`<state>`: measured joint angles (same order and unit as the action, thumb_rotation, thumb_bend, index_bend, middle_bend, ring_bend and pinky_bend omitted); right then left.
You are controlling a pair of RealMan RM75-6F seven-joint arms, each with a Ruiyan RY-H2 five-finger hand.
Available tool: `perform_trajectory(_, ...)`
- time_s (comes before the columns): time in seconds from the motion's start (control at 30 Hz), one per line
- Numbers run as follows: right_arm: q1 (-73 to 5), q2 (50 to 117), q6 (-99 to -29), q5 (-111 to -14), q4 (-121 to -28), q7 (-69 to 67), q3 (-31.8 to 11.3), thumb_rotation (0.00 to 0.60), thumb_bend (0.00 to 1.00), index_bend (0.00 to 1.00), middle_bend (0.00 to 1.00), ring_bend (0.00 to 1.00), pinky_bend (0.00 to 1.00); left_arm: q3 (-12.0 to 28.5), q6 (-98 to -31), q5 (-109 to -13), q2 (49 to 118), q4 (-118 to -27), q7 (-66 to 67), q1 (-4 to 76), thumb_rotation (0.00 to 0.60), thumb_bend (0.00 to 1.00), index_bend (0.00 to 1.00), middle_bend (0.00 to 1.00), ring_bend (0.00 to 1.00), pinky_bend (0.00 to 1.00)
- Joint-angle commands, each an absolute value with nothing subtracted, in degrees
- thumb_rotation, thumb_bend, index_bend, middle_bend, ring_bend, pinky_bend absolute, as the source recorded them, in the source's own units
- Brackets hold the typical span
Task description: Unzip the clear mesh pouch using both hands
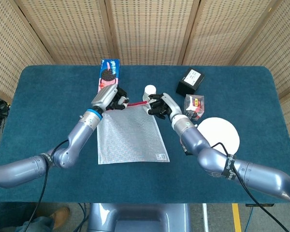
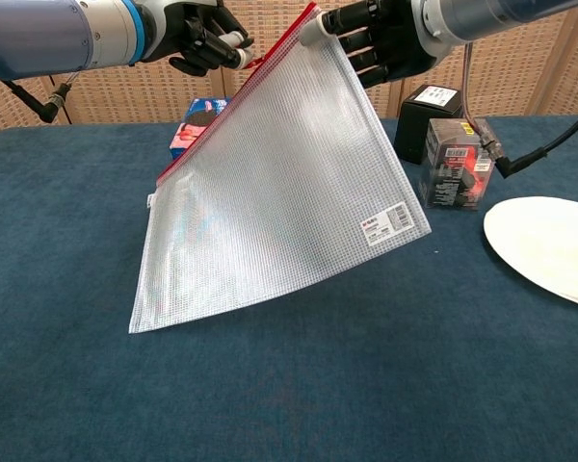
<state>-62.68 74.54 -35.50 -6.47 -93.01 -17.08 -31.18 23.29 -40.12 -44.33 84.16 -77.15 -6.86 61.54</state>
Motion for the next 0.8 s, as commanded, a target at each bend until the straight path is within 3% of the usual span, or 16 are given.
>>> perform_trajectory(0.03, -62.04, 73.46, -35.24, -6.54, -93.39, -18.08, -32.09, 0.600, 0.92, 0.78, 0.93, 0.87, 1.00, 23.15, -39.95, -44.41, 83.62, -76.66, -7.45, 60.84, 0.600, 0.98, 0.90, 0.98, 0.99, 1.00)
perform_trajectory(0.8, -56.66, 67.43, -30.94, -9.98, -94.26, -24.57, -34.86, 0.600, 0.92, 0.78, 0.93, 0.87, 1.00, 22.79, -38.07, -46.21, 77.08, -74.64, -11.91, 55.43, 0.600, 0.98, 0.90, 0.98, 0.99, 1.00)
